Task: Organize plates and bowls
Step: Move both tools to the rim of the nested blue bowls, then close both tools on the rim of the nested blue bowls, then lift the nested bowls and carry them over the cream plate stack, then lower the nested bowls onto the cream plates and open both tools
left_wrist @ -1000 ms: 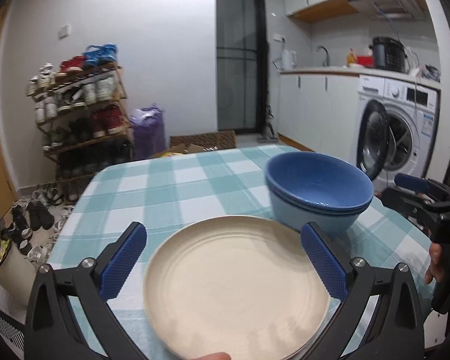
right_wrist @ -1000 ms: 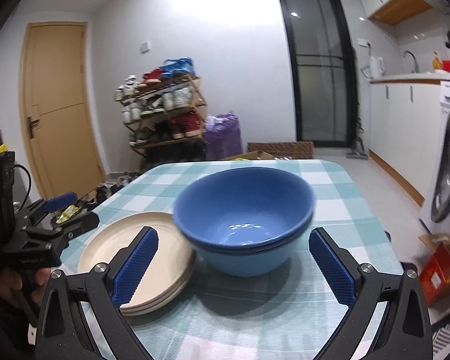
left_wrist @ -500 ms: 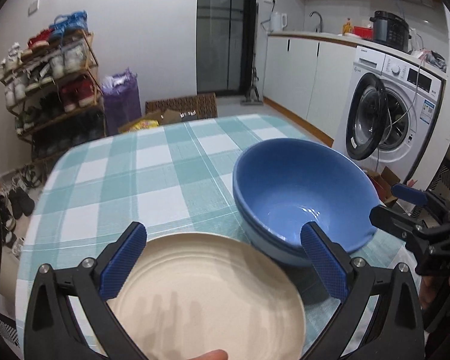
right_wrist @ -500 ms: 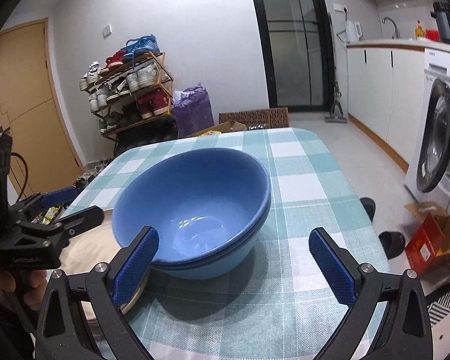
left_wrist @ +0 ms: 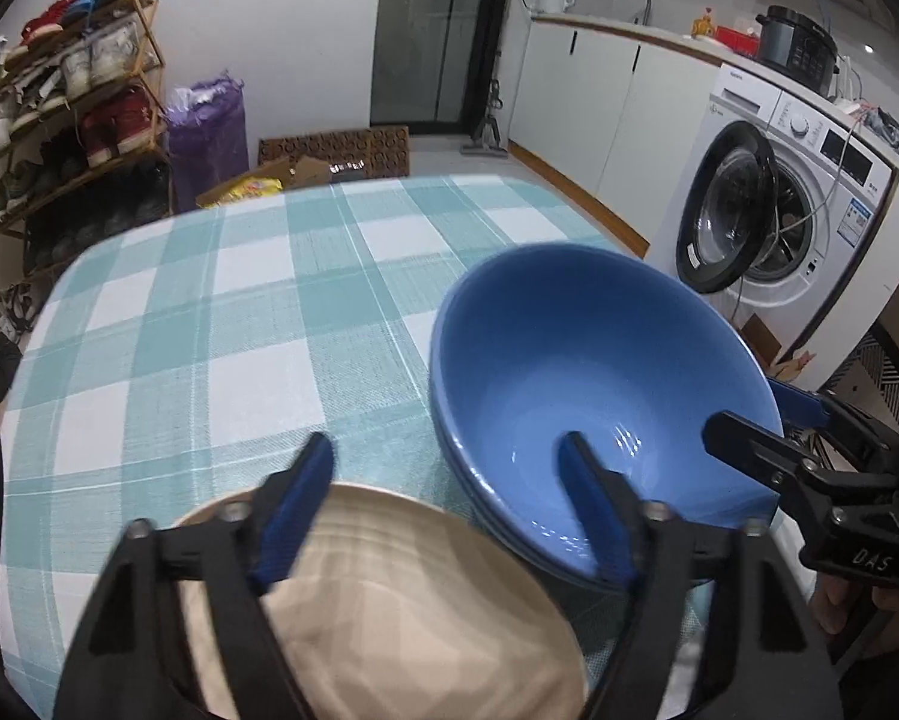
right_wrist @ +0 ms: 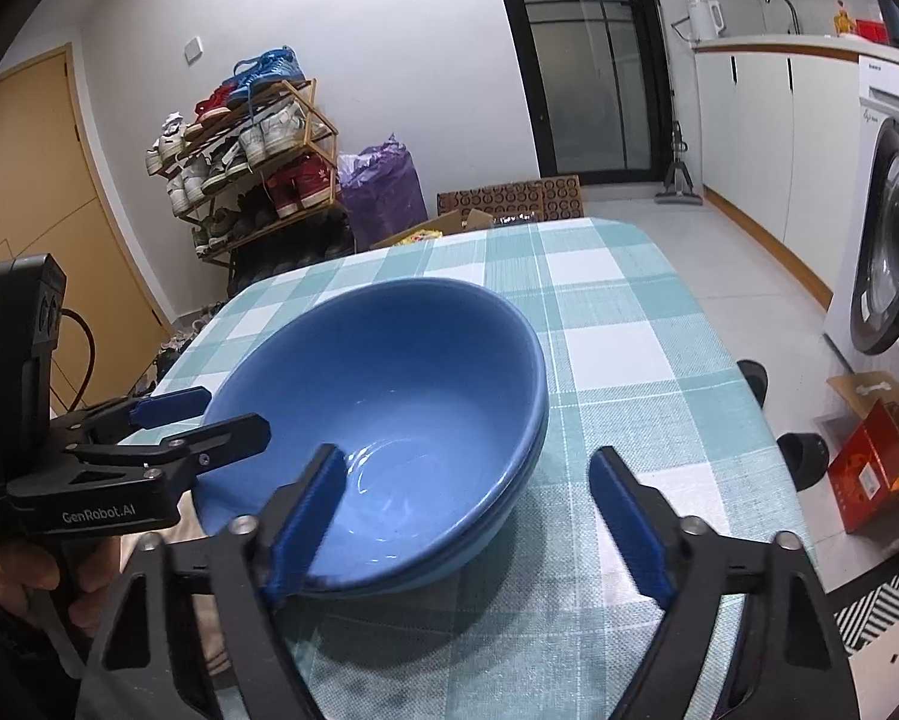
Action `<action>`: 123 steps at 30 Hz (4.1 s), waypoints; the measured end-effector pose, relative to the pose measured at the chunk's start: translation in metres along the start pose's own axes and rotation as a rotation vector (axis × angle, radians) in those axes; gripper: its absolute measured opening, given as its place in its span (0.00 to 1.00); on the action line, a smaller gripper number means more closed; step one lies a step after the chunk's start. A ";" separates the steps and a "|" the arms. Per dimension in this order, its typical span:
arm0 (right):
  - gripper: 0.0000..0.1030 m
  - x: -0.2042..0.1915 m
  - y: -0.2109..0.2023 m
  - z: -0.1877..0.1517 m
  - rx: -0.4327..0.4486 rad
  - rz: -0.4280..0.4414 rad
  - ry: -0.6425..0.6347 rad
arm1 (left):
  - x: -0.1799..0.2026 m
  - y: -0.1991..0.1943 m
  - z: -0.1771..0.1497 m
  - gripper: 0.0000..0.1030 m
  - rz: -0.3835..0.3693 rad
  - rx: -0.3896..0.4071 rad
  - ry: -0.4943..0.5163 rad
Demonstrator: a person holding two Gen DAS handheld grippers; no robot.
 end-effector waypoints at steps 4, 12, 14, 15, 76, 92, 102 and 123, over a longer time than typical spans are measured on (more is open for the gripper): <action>0.72 0.004 0.009 -0.001 -0.023 0.001 0.028 | 0.004 0.008 0.002 0.50 -0.022 -0.030 -0.004; 0.59 0.009 0.021 -0.002 -0.057 0.025 0.071 | 0.014 0.009 0.004 0.32 -0.024 -0.041 0.014; 0.53 0.009 0.021 -0.002 -0.060 0.036 0.075 | 0.014 0.009 0.004 0.31 -0.020 -0.040 0.014; 0.50 0.008 0.021 -0.002 -0.062 0.041 0.073 | 0.013 0.009 0.004 0.30 -0.019 -0.039 0.015; 0.35 -0.135 -0.068 0.000 0.063 0.140 -0.119 | -0.051 -0.133 -0.045 0.26 0.153 0.200 -0.062; 0.35 -0.152 -0.018 -0.020 -0.033 0.170 -0.144 | -0.082 -0.106 -0.067 0.26 0.179 0.134 -0.135; 0.35 -0.147 0.009 -0.020 -0.074 0.166 -0.138 | -0.094 -0.087 -0.067 0.26 0.180 0.099 -0.157; 0.58 -0.146 0.004 -0.009 -0.036 0.186 -0.160 | -0.095 -0.097 -0.069 0.55 0.176 0.139 -0.120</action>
Point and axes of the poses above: each gripper's, at about its wrist camera, not at the fingertips, and y roughly the way its jaws point, x to its right, z to its top, the point moved 2 cm from there along y, roughly the way its jaws point, and after that the axes turned 1 degree about -x, right-handed, at the moved point
